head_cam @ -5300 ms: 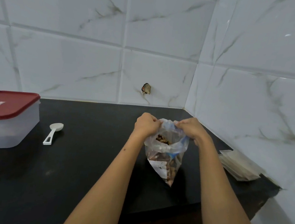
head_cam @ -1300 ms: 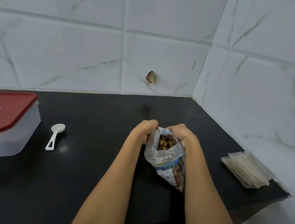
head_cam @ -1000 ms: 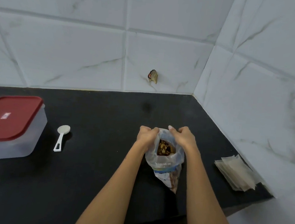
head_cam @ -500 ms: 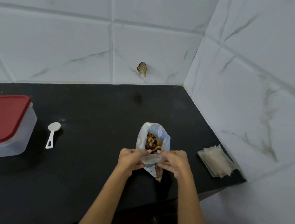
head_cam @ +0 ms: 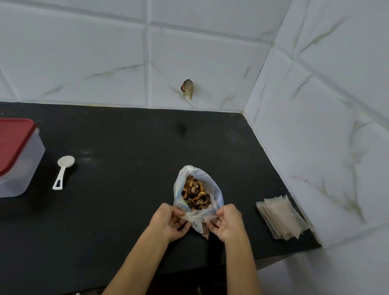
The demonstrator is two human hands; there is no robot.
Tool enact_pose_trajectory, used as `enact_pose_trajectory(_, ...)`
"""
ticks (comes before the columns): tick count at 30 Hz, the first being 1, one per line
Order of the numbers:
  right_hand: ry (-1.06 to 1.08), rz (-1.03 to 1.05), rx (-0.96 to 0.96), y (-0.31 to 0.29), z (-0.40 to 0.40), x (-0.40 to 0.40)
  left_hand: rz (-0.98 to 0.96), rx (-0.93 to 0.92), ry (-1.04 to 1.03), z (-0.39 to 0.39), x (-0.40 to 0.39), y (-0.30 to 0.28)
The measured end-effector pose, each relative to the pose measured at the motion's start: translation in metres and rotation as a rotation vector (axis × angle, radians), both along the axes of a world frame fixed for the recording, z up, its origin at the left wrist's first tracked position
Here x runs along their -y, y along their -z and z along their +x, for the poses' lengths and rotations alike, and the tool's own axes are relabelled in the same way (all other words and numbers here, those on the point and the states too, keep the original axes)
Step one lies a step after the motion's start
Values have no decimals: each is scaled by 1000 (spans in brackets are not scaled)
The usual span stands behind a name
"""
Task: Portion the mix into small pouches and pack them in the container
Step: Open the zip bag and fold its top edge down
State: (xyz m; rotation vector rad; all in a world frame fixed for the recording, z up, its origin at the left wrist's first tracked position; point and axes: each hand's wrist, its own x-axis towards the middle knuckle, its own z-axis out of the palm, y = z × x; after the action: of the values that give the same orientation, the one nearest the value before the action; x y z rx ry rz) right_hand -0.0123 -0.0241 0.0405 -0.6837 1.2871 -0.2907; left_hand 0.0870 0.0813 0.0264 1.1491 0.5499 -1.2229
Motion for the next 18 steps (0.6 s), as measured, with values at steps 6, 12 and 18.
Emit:
enact_pose_trajectory(6,-337,-294,-261,-19,0,13,145,391,189,7,-3,-4)
enact_pose_trajectory(12,-562,-938,-412,-32,12,35,244,1062,160,31,1,-6)
enact_pose_trajectory(18,-738,-1069,-428,-23,60,34,219,1347,350,47,35,0)
